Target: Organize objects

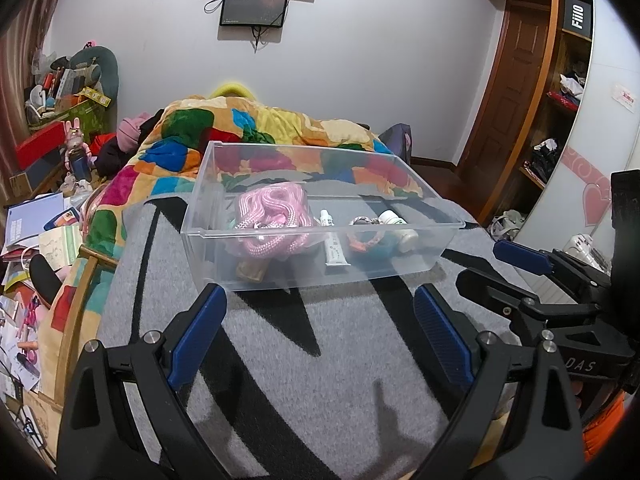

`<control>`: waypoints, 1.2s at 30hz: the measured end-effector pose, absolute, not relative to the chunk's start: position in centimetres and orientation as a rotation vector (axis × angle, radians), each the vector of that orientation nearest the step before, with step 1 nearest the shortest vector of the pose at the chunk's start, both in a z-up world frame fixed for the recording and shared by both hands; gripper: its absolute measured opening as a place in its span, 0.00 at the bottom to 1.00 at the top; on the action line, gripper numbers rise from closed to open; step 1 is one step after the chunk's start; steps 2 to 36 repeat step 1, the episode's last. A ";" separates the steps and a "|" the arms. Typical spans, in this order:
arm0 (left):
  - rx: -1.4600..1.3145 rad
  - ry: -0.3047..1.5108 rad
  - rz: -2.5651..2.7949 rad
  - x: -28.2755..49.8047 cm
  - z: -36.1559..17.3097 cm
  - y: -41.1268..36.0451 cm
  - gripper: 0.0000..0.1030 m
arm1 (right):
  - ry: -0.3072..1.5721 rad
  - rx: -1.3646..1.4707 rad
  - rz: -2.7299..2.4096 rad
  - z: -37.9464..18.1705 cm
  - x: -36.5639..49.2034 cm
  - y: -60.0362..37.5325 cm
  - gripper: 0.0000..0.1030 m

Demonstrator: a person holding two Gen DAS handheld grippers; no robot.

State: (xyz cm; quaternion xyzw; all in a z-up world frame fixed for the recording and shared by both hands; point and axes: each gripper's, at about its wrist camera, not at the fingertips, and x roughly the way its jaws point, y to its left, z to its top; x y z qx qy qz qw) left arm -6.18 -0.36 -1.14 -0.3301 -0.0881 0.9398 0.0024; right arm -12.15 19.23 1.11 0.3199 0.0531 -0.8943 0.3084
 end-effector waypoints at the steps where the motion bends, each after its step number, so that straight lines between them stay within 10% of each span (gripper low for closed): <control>1: -1.035 -0.273 2.947 -6.2 -1.2 -0.3 0.93 | 0.141 0.846 -2.363 1.1 -12.2 19.2 0.76; 36: -1.035 -0.273 2.947 -6.2 -1.2 -0.3 0.93 | 0.141 0.846 -2.363 1.1 -12.2 19.2 0.76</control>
